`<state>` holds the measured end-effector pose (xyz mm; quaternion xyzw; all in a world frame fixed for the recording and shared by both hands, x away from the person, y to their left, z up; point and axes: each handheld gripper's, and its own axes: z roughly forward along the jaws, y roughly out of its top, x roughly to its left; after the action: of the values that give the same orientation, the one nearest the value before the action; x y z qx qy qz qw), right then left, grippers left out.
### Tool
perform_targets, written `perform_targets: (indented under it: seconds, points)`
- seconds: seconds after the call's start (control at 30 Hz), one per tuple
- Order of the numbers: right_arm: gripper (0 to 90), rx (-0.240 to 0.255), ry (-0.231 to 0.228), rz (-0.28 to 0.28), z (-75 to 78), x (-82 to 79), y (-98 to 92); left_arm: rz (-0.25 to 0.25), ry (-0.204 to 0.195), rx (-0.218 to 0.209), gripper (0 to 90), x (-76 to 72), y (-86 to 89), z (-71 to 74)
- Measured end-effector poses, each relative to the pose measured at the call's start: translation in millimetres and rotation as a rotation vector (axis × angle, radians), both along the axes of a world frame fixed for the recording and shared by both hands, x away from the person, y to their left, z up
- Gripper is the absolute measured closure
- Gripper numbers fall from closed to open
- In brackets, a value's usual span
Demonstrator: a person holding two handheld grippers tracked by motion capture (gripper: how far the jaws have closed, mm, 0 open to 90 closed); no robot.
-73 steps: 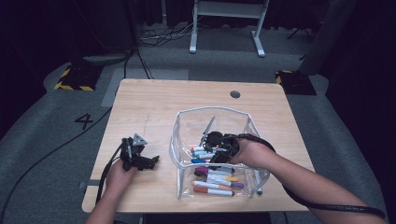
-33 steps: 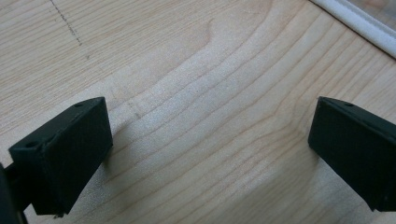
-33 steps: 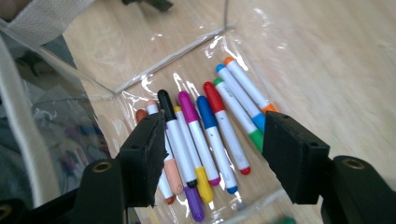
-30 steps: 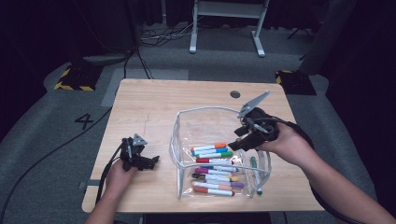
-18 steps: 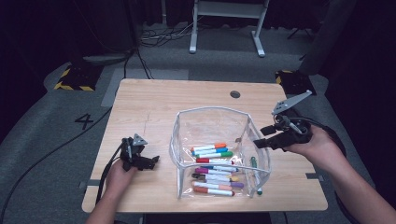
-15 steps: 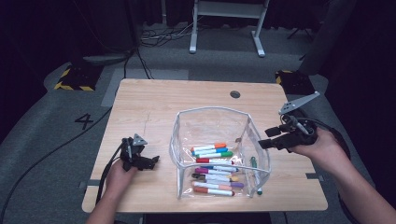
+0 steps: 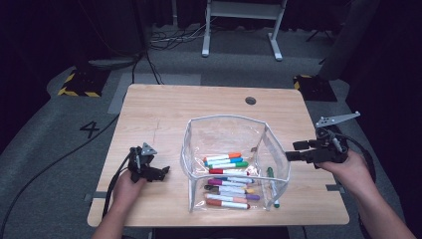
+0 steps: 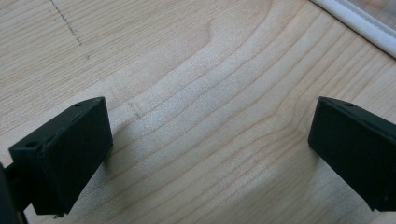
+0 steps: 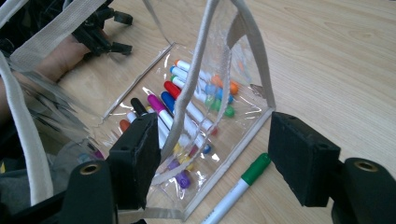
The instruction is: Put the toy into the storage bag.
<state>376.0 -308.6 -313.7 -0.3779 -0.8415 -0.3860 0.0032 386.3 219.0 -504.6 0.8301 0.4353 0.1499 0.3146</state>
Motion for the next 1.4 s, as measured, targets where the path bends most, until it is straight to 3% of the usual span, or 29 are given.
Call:
perform_targets:
  seconds: [0.23, 0.27, 0.33, 0.4, 0.47, 0.57, 0.87, 1.0, 1.2, 1.23, 1.4]
  points:
    - [34.2, 0.040, -0.009, -0.042, -7.6, -5.3, -12.8, -0.001, 0.000, 0.001, 0.0, 0.1, 0.1, 0.0]
    - [35.8, 0.052, -0.024, -0.042, -6.4, -7.1, -13.9, -0.001, 0.000, 0.001, 0.0, 0.0, 0.1, 0.0]
    - [38.9, 0.050, -0.102, -0.057, 1.9, -16.1, -16.1, -0.001, 0.000, 0.002, 0.0, 0.0, 0.1, 0.1]
    - [38.8, 0.046, -0.123, -0.062, 5.2, -20.3, -18.5, 0.000, 0.000, 0.001, 0.0, 0.1, 0.1, 0.1]
    - [37.7, 0.026, -0.100, -0.077, 1.3, -20.4, -21.7, -0.001, 0.000, 0.001, 0.0, 0.0, 0.1, 0.1]
    - [37.3, -0.051, -0.072, -0.093, -15.0, -19.8, -20.8, 0.000, 0.000, 0.000, 0.0, 0.0, 0.0, 0.0]
    - [37.2, -0.126, 0.051, -0.076, -84.3, -10.2, -1.2, -0.001, 0.000, 0.001, 0.0, 0.1, 0.1, 0.0]
    - [37.2, -0.175, 0.071, -0.067, -108.5, -7.3, 8.3, 0.001, 0.001, -0.002, 0.0, 0.0, -0.1, -0.1]
    - [37.4, -0.218, 0.100, -0.074, -129.0, -4.4, 15.6, 0.000, 0.000, 0.000, 0.0, 0.0, 0.0, 0.0]
    - [38.2, -0.238, 0.111, -0.072, -139.0, -2.8, 19.6, 0.000, 0.001, -0.001, 0.0, 0.0, 0.0, 0.0]
    - [42.5, -0.315, 0.122, -0.085, -152.0, -1.3, 28.8, -0.001, 0.000, 0.002, 0.0, 0.0, 0.1, 0.1]
